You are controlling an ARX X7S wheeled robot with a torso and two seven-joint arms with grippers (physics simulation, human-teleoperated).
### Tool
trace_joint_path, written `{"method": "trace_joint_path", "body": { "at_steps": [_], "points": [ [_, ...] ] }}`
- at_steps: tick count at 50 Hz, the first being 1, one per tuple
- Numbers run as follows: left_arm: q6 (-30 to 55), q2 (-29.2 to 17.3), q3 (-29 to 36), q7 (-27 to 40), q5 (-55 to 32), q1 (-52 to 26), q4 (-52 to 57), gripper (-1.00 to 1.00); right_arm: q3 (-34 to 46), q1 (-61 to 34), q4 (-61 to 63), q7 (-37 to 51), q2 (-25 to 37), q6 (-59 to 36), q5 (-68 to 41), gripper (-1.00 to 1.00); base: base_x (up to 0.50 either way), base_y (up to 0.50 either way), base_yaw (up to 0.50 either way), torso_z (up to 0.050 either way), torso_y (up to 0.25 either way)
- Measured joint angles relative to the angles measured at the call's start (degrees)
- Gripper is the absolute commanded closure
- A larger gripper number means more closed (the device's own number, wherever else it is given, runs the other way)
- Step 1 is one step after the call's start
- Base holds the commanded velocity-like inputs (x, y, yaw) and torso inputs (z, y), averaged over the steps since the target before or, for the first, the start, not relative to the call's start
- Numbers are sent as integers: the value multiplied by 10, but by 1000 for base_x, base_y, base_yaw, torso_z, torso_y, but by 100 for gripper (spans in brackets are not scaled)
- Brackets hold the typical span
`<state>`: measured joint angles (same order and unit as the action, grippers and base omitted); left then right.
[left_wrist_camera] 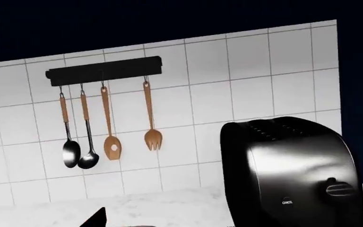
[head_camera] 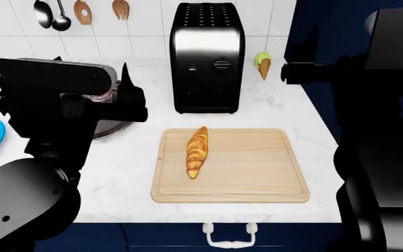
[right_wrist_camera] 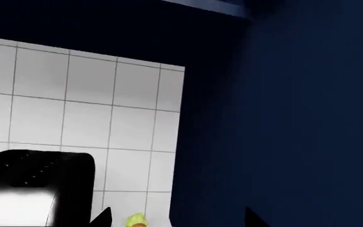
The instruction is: From the different types of pastries on the counter, select a croissant and place it on the cutting board. Then retrieve a jar of jam from the cabinet and place it alongside the croissant on the cutting board.
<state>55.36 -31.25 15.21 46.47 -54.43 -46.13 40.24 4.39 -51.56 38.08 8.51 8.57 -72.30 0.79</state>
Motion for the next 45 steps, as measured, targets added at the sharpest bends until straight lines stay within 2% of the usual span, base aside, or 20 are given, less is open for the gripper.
{"method": "trace_joint_path", "body": {
  "at_steps": [12,25,39,45],
  "points": [
    [-35,-39,-45,4,-11,63,40,-100,16,-140,27,-3,-33,-50,-15,-100,0,0,0,0,0],
    [-73,-55,-76,-27,-29,107,39,-100,25,-268,-79,4,-61,-3,-35,-100,0,8,0,0,0],
    [-87,-63,-93,-31,-43,124,50,-100,57,-338,-176,27,-70,48,-63,-100,178,492,0,0,0],
    [-85,-66,-94,-27,-46,122,54,-100,66,-359,-203,38,-70,51,-76,-100,0,0,0,0,0]
  ]
}}
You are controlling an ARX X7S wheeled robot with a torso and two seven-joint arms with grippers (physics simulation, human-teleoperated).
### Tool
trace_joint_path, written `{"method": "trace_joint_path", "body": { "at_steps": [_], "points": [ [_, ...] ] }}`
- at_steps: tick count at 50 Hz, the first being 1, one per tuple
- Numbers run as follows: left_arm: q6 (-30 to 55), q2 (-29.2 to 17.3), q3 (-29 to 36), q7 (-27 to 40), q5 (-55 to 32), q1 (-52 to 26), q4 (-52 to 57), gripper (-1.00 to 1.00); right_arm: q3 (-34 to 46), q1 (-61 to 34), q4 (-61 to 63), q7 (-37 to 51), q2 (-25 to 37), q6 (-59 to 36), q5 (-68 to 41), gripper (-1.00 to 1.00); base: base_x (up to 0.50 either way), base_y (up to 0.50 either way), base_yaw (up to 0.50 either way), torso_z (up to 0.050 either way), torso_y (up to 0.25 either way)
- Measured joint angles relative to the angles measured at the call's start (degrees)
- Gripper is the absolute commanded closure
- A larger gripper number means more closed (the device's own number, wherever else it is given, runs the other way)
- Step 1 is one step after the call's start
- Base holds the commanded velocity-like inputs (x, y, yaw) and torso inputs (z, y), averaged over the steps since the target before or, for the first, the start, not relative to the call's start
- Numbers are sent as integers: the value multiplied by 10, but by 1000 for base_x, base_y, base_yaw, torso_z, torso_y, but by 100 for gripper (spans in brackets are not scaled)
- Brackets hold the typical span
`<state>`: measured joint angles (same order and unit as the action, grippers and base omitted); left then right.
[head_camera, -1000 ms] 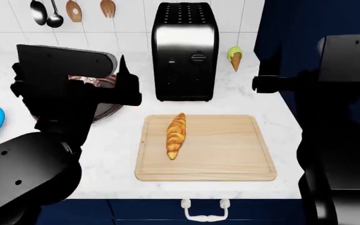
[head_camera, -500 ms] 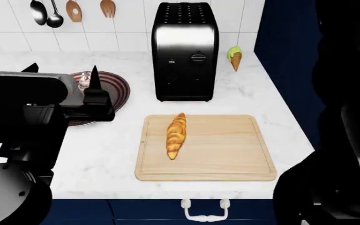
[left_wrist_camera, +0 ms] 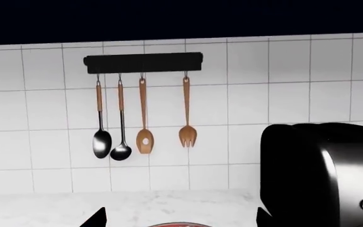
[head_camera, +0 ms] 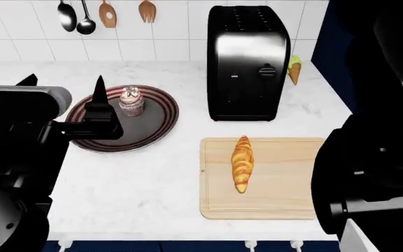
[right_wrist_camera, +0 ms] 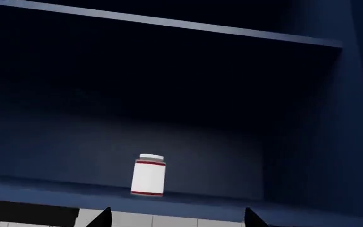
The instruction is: From the different types of pastries on the counter, select a croissant and place it on the cutting board. Then retrieve a jar of jam from the cabinet and place it alongside the croissant on the cutting board.
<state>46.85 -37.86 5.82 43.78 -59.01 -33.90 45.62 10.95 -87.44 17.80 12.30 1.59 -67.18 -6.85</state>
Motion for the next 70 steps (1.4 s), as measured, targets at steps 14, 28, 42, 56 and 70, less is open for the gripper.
{"method": "trace_joint_path", "body": {
  "at_steps": [14,28,42,56,70],
  "points": [
    [12,-7,-7,21,-24,-11,12,-100,12,-108,-79,17,-5,-37,-36,-100,0,0,0,0,0],
    [28,-13,-11,43,-61,-32,24,-100,25,-211,-207,60,-8,-14,-75,-100,190,0,0,0,0],
    [35,-15,-7,51,-79,-45,27,-100,34,-242,-278,88,-3,3,-113,-100,453,0,0,0,0],
    [36,-17,-5,53,-85,-48,26,-100,29,-266,-331,91,-7,-5,-176,-100,0,0,0,0,0],
    [32,-14,9,37,-67,-52,7,-100,138,-362,-532,122,-12,82,-268,-100,0,0,0,0,0]
  ]
}}
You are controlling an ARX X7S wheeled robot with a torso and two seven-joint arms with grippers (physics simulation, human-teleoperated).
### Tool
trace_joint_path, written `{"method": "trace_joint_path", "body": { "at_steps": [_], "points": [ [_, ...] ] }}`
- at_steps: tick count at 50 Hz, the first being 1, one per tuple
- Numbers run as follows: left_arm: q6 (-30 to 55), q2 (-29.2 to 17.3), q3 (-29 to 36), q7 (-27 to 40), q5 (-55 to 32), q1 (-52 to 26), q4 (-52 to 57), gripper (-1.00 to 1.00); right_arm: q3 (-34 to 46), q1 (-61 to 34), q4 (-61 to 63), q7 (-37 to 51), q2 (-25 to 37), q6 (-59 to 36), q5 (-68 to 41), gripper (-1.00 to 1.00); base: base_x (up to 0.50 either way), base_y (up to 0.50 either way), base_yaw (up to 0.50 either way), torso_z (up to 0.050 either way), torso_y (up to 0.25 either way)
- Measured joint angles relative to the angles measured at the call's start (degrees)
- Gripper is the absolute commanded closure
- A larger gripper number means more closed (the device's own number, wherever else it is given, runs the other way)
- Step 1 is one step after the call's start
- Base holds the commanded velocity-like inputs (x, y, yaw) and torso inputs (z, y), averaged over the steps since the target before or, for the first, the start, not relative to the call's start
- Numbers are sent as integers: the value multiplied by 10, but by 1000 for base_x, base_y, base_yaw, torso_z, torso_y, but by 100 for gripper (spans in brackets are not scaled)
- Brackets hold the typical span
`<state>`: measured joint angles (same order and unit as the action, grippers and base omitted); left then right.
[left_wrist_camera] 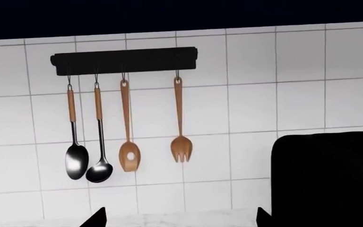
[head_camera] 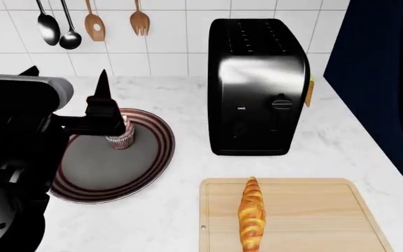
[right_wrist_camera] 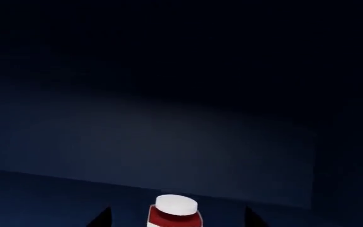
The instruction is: From the different types of pastries on the counter, select a croissant and place it on the cutting board. Then retrieve a jar of jam from the cabinet and place it alongside the croissant on the cutting board.
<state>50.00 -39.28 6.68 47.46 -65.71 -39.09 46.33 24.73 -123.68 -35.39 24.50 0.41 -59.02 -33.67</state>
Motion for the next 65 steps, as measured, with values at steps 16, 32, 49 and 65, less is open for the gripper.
{"method": "trace_joint_path", "body": {
  "at_steps": [16,32,49,65],
  "points": [
    [-16,6,19,-37,40,0,-44,-100,235,-90,-252,21,-4,152,-230,-100,0,0,0,0,0],
    [-23,6,26,-48,54,3,-58,-100,245,-108,-308,-8,-4,203,-263,-100,0,0,0,0,0],
    [-27,2,25,-49,55,7,-58,-100,279,-112,-312,-29,-4,218,-296,-100,150,0,0,0,0],
    [-33,-3,17,-48,49,14,-58,-100,425,-113,-350,-52,-4,243,-444,-100,0,0,0,0,0]
  ]
}}
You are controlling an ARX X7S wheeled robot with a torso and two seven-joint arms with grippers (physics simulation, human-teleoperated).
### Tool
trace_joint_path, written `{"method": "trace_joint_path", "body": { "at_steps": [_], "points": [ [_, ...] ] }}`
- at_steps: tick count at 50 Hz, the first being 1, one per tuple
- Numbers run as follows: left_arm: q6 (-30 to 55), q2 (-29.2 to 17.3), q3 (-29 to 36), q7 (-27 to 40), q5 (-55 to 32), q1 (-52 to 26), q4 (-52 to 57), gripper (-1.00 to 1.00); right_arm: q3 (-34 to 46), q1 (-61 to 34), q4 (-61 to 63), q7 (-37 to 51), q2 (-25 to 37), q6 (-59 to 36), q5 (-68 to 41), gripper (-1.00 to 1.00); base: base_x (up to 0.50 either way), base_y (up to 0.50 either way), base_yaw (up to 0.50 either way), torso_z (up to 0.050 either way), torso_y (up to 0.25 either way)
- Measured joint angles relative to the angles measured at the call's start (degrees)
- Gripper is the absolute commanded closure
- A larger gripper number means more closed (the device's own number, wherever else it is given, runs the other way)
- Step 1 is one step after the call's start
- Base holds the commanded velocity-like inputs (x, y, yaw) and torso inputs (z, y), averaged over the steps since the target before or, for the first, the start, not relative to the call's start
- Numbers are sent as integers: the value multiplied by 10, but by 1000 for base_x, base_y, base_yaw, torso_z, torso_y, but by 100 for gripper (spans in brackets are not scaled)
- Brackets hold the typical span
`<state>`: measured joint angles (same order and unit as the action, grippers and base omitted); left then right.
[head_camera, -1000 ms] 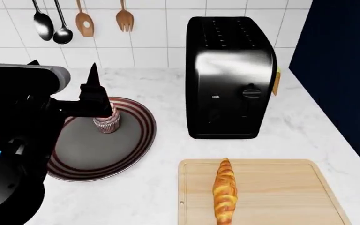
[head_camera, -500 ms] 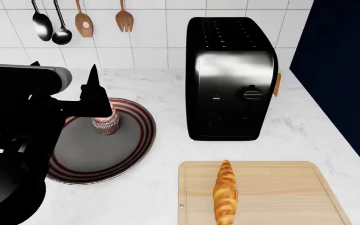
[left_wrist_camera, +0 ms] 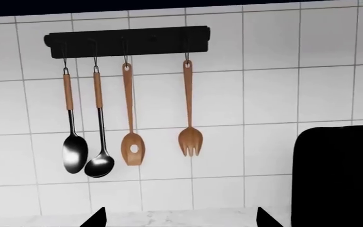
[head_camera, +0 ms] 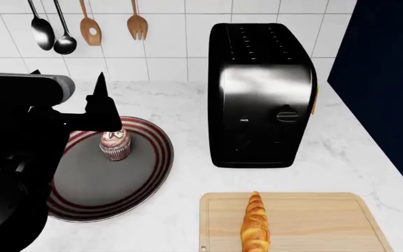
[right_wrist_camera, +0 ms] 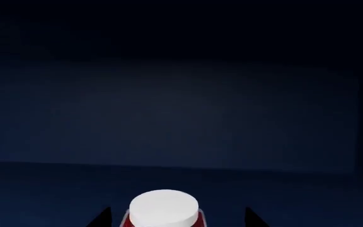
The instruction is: From the different types of pastries on the counter, select a croissant and place it on the cutting board. Then retrieve a jar of jam from the cabinet and place it alongside the croissant on the cutting board.
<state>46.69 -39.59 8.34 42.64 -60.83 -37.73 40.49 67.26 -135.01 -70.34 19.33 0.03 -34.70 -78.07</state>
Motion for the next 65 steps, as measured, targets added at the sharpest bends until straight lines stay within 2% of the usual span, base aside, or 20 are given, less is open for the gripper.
{"method": "trace_joint_path", "body": {
  "at_steps": [1,13,19,27,33,40,48,53,60,65],
  "points": [
    [-1,0,0,-1,0,0,-1,-100,8,0,0,-3,0,3,-4,100,0,0,0,0,0],
    [-7,-2,-1,-6,4,4,-8,-100,74,0,-3,-34,0,35,-41,100,8,0,2,0,0],
    [-7,-4,-4,-3,1,5,-6,-100,61,0,-6,-37,0,31,-35,100,4,1,2,0,0],
    [-4,-9,-11,4,-13,6,3,-100,-132,3,50,5,0,-51,130,100,0,0,0,0,0],
    [-2,-13,-16,10,-23,5,11,-100,-273,4,148,38,0,-133,252,100,0,0,0,0,0],
    [3,-19,-23,23,-42,2,26,-100,-394,3,280,74,0,-232,341,100,0,0,0,0,0],
    [10,-23,-29,41,-65,-4,44,-100,-490,2,419,118,0,-347,393,100,0,0,0,0,0],
    [17,-24,-29,57,-84,-13,54,-100,-537,4,499,138,0,-420,414,100,-500,0,0,0,0],
    [26,-25,-29,80,-109,-28,68,-100,-577,2,567,147,0,-486,441,100,-500,0,0,0,0],
    [30,-26,-28,89,-119,-34,72,-100,-588,0,589,149,0,-512,452,100,0,0,0,0,0]
  ]
}}
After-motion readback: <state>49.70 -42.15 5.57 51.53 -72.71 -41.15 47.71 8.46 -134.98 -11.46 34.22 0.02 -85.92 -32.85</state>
